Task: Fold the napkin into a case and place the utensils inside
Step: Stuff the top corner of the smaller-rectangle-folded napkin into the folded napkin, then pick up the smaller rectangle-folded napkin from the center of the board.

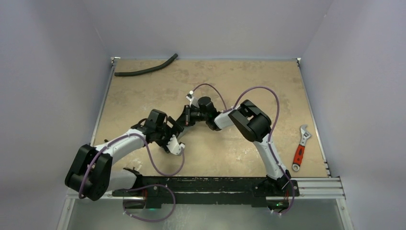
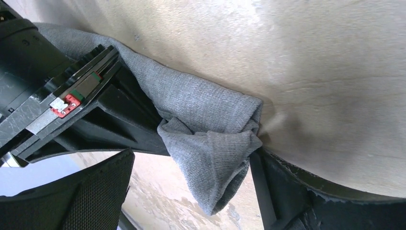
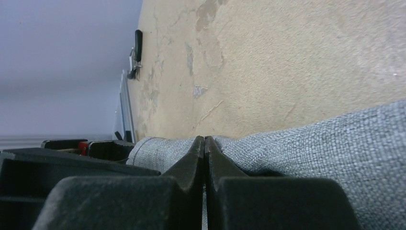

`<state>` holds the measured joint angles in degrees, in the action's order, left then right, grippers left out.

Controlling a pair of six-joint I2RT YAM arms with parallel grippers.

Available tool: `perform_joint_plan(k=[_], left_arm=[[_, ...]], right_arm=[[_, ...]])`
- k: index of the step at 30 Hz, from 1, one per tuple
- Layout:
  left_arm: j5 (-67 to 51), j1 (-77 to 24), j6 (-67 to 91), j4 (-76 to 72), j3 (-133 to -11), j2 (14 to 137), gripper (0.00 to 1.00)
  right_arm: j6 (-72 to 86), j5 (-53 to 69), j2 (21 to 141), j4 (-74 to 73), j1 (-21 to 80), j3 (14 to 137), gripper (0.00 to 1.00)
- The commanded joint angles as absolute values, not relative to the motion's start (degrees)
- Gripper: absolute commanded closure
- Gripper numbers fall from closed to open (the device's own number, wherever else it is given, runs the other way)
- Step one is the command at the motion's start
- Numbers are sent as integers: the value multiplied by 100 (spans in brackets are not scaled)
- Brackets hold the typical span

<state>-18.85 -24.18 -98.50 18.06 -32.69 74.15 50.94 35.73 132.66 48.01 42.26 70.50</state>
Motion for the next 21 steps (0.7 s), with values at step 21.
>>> perform_joint_plan(k=[21], left_arm=[[-1436, -1828, -12076, 3361, -2686, 6086, 1]], right_arm=[[4238, 3878, 13930, 2365, 4446, 7435, 100]])
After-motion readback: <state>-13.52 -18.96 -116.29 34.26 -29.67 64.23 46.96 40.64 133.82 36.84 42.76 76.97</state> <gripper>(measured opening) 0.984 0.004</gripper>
